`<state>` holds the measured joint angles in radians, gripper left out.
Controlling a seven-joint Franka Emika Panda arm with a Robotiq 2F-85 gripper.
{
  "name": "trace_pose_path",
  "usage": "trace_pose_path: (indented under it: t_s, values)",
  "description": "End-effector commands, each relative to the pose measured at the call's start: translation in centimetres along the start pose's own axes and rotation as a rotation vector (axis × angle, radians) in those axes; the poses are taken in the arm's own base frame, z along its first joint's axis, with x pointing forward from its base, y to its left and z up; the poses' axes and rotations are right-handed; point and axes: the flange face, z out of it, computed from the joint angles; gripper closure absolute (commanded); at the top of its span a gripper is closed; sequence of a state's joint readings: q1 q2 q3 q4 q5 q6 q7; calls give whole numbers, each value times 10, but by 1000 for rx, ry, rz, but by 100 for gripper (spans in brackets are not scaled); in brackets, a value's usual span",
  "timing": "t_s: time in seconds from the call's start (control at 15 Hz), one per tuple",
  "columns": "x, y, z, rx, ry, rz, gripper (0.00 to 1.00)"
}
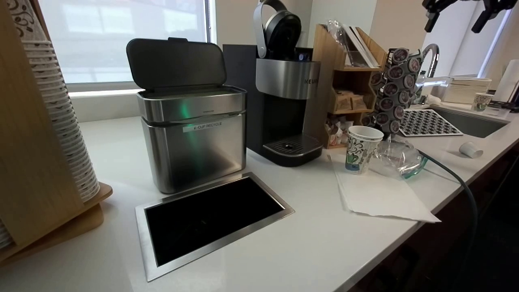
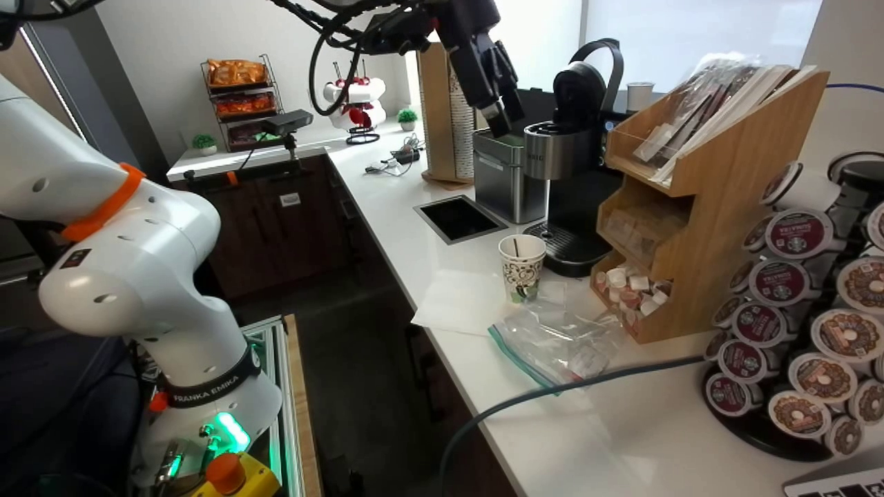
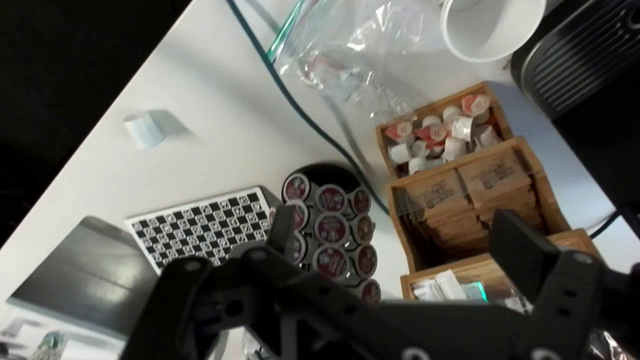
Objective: Place one straw from the wooden stand in the coffee cup.
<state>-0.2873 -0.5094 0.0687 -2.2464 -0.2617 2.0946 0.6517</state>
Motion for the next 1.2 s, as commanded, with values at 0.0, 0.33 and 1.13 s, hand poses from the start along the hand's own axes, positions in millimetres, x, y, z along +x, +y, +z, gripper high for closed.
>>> trace_pose_path:
  t_s: [0.0,0.33,1.13]
  values:
    - [33,1,4,-52,119,-75,0]
    - [82,-10,8,-91,212,-150,0]
    - [104,-26,24,-114,217,-242,0]
